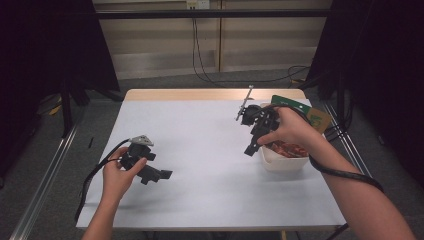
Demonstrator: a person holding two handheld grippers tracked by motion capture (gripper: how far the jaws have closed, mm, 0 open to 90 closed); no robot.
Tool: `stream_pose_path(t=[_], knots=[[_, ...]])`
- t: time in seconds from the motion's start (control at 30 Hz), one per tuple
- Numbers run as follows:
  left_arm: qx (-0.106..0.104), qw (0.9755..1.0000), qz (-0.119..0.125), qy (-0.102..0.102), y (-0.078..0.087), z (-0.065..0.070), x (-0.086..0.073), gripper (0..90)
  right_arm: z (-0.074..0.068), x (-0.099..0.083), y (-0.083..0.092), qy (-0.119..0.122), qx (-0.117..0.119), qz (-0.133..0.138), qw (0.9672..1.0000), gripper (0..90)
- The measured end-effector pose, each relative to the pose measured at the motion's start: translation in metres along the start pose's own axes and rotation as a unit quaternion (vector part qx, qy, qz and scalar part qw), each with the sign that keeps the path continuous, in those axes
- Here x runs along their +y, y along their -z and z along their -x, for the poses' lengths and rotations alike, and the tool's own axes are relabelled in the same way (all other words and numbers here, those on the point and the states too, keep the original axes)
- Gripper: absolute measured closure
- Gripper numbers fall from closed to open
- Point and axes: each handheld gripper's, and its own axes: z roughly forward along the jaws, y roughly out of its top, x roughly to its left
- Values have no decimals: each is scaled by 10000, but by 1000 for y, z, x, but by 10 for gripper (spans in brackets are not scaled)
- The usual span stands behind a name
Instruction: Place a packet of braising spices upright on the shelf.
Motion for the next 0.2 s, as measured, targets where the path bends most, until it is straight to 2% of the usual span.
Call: stream_pose_path(t=[0.2], knots=[[18,10000,13,-36,0,-1,-1,0,-5,-2,-14,-3,-17,125,9999,150]])
